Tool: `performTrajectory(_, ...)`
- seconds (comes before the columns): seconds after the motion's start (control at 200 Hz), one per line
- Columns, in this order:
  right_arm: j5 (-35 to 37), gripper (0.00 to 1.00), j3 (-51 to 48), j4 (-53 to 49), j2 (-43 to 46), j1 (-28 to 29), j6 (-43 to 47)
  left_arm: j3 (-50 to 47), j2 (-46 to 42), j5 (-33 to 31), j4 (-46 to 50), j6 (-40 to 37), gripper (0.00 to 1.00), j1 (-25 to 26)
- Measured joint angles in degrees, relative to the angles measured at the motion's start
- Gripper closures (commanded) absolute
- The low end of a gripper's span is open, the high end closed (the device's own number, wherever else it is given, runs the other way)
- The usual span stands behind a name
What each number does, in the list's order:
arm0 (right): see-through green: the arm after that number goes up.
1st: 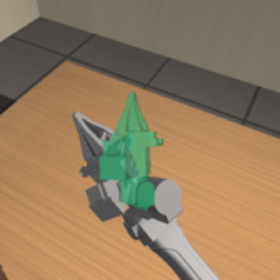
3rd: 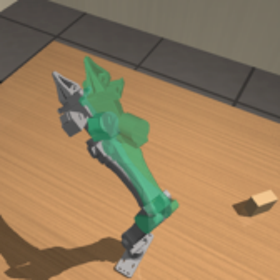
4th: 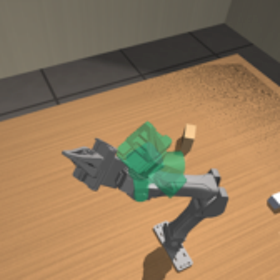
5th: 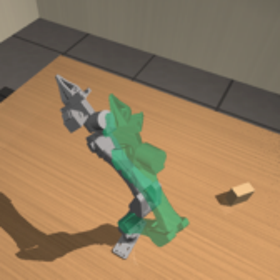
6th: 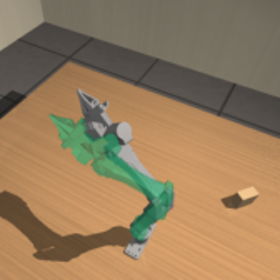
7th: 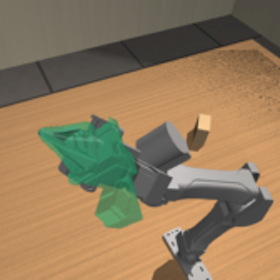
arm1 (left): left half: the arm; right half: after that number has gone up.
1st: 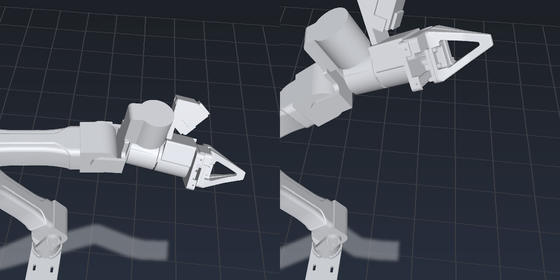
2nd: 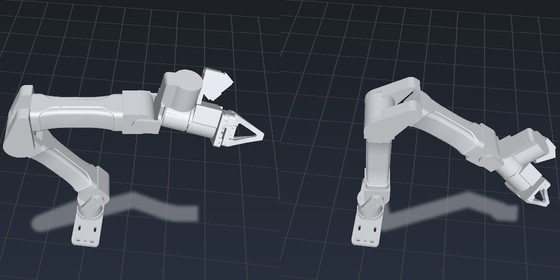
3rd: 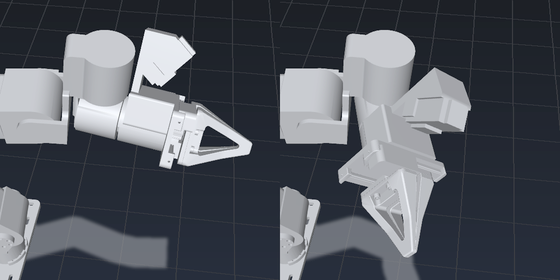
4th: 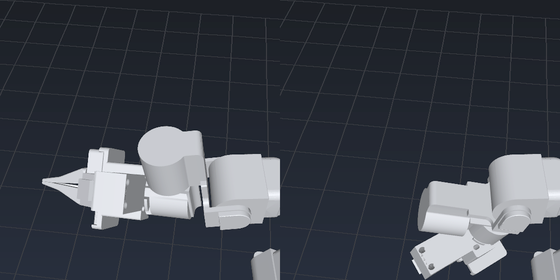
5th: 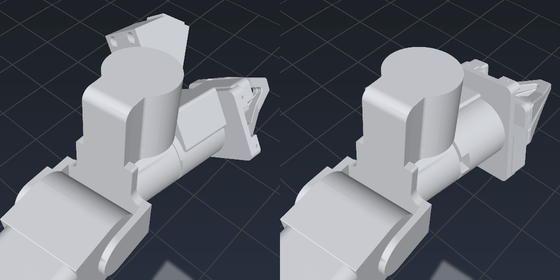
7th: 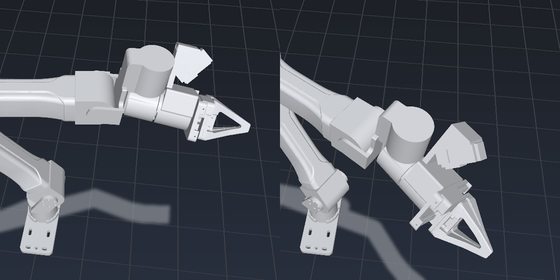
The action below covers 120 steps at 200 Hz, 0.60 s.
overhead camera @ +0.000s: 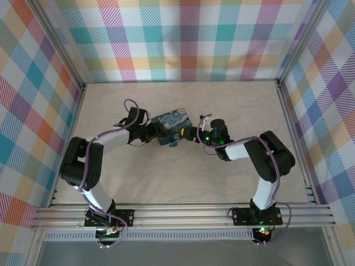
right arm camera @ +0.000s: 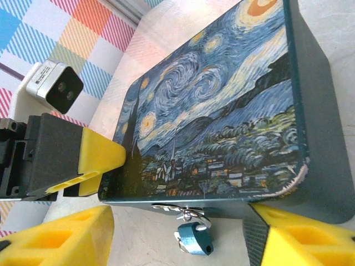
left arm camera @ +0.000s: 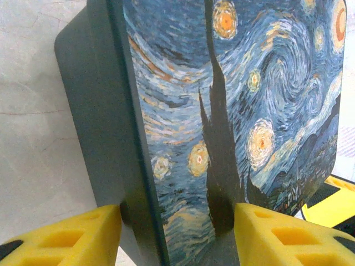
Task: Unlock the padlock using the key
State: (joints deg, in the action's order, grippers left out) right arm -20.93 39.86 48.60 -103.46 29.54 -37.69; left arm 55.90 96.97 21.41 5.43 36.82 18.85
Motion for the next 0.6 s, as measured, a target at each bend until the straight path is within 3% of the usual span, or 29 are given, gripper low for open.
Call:
performTrajectory(0.215,-2.9,0.22,-4.0,2.5,0.1,0.9,-0.6,0.0,-0.2,-0.7,0.2,0.0,0.45,0.2)
performTrajectory(0.6,-3.9,0.22,-1.1,8.5,-7.3,3.9,-2.8,-0.3,-0.8,-1.4,0.7,0.3,0.45,0.3)
